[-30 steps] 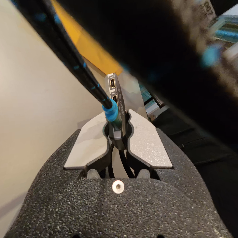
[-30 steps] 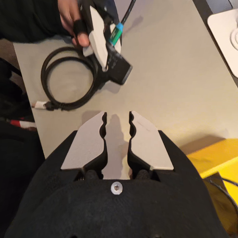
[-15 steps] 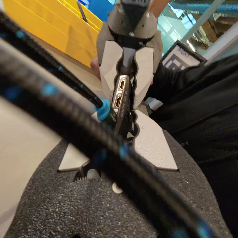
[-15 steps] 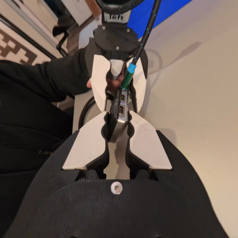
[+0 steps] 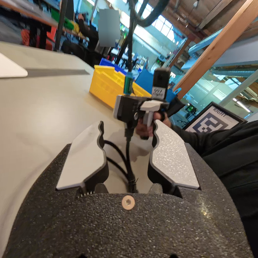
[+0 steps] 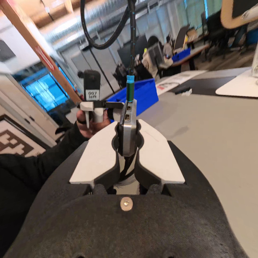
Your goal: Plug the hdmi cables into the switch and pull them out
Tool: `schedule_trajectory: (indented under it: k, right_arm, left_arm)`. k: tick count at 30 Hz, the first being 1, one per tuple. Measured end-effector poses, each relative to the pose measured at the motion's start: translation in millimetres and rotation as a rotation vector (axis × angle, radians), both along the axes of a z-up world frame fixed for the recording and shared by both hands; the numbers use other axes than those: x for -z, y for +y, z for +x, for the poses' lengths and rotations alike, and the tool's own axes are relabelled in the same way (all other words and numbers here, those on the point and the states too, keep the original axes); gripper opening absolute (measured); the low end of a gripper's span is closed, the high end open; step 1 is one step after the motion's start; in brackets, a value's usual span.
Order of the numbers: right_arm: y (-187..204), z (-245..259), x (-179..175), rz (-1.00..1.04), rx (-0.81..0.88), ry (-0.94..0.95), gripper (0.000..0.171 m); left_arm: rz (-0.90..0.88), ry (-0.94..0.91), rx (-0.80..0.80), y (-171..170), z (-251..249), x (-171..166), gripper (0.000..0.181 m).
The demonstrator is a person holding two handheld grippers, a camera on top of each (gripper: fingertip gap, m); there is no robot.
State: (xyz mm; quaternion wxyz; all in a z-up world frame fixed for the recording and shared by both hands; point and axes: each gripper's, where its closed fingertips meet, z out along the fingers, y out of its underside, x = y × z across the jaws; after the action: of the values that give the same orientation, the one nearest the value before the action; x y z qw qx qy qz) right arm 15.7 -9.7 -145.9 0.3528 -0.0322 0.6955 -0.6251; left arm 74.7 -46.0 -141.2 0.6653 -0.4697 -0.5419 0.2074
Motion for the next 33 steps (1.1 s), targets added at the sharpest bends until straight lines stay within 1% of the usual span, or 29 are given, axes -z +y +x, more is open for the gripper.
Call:
schedule_trajectory:
  k: [2,4,7,11,12,14,16,18,21,23,25,29,31,33]
  right_arm:
    - [-0.7,-2.4,-7.0,-0.078,0.035,-0.076,0.021]
    - [0.2,2.7,-9.3,-0.115,0.008,-0.129,0.021]
    - [2.1,16.1,-6.4,-0.130,-0.055,-0.140,0.021]
    - [3.7,27.4,-5.3,-0.162,-0.089,-0.161,0.020]
    - [4.4,29.6,-5.4,-0.166,-0.104,-0.172,0.020]
    - [4.3,33.1,-2.1,-0.158,-0.121,-0.173,0.021]
    - [6.0,33.7,-0.6,-0.150,-0.145,-0.189,0.021]
    - [8.6,33.9,3.8,-0.099,-0.191,-0.174,0.021]
    - [11.0,23.6,12.3,-0.002,-0.180,-0.040,0.026]
    - [12.4,9.4,6.4,0.014,-0.133,0.023,0.026]
    - [11.6,2.3,0.2,0.033,-0.119,0.042,0.028]
    - [5.7,24.2,14.2,0.138,-0.225,0.038,0.037]
    - [3.0,33.5,15.8,0.130,-0.249,0.006,0.031]
    - [2.7,37.4,16.9,0.132,-0.263,-0.013,0.013]
  left_arm:
    - [0.013,0.089,-0.028,1.7,2.8,-23.8,0.067]
    - [-0.001,0.128,-0.058,2.0,0.6,-34.0,0.067]
    - [-0.116,0.040,-0.083,-2.1,-11.5,-16.9,0.070]
    - [-0.140,-0.054,0.035,19.1,-22.4,8.7,0.069]
    - [-0.141,-0.072,0.074,26.9,-24.0,15.6,0.065]
    - [-0.113,-0.060,0.134,39.3,-26.3,20.5,0.044]
    - [-0.048,-0.005,0.174,44.8,-26.5,17.7,0.033]
    - [0.024,0.034,0.243,51.3,-22.4,15.3,0.022]
    - [0.013,-0.015,0.255,54.0,-23.2,27.3,0.022]
    - [0.018,-0.057,0.284,56.8,-21.8,34.5,0.022]
    - [0.025,-0.078,0.311,61.1,-21.6,39.4,0.022]
    - [0.025,-0.100,0.364,74.7,-23.9,47.2,0.022]
    - [0.021,-0.118,0.381,81.8,-24.6,53.9,0.022]
    - [0.018,-0.134,0.394,88.6,-25.4,60.9,0.022]
